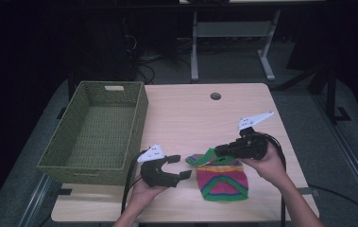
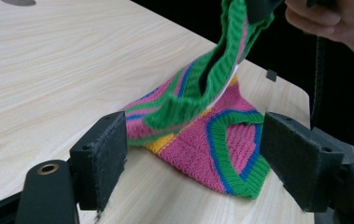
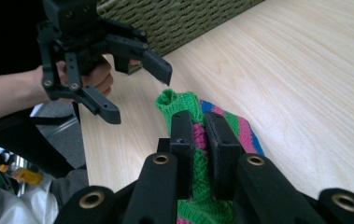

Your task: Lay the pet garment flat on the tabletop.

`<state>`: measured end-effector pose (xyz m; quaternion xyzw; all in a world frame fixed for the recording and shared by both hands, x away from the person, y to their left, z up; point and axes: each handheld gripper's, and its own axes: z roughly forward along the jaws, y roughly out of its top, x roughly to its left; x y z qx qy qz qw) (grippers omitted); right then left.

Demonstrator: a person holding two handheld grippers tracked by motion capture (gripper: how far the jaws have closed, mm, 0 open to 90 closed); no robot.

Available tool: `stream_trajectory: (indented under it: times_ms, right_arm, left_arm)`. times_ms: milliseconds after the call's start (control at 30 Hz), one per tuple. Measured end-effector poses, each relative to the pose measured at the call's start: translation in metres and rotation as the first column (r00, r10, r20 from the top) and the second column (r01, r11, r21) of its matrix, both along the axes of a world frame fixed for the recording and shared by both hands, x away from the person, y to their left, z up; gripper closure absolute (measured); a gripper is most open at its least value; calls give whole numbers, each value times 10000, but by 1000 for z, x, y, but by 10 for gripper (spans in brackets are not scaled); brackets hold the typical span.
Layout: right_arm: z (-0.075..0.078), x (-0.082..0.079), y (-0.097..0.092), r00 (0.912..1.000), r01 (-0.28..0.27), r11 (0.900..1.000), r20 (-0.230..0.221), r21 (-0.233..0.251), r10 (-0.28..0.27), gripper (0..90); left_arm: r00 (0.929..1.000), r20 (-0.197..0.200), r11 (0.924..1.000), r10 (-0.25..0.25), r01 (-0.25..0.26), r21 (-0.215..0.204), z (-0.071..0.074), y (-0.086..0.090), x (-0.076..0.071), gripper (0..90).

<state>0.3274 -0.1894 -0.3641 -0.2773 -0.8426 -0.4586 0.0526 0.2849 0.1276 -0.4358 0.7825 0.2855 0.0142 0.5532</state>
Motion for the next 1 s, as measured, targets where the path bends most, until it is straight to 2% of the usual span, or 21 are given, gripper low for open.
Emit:
stream_trajectory:
  times_ms: [67,267,433,533,600,667,733,833,933,1000]
  right_arm:
    - [0,1,-3,10000,-2,9999,-4,113,3,820]
    - [2,1,-9,10000,-84,9996,23,265,84,820]
    - [2,3,-14,9999,-108,9991,-83,401,111,819]
    - [1,4,-17,9999,-70,9991,-125,420,75,819]
    - [1,5,-19,9999,-20,9993,-112,372,24,819]
    - [0,6,-22,9999,38,9993,-124,376,-33,819]
    - [0,6,-25,9998,148,9990,-162,420,-141,819]
    - [0,7,-30,9997,231,9989,-125,402,-226,819]
    - [0,7,-34,9993,379,9989,-57,287,-378,819]
    - [0,7,-37,9988,494,9986,-74,209,-493,819]
  left_arm:
    - [10000,-36,10000,-19,19,1,-1,-2,3,233]
    - [9998,187,9988,-51,42,486,-7,-13,17,284]
    - [9999,153,9989,-81,74,474,-16,-22,30,354]
    - [9995,272,9985,-160,145,533,-21,-25,35,475]
    - [9997,169,9994,-182,177,298,-22,-25,37,579]
    - [9993,246,9996,-271,269,89,-22,-24,38,693]
    - [9992,243,9994,-317,314,134,-20,-26,38,775]
    - [9983,360,9989,-455,450,138,-14,-28,40,824]
    - [9970,606,9988,-477,472,90,-6,-29,41,834]
    - [9969,632,9988,-477,471,109,-1,-31,40,835]
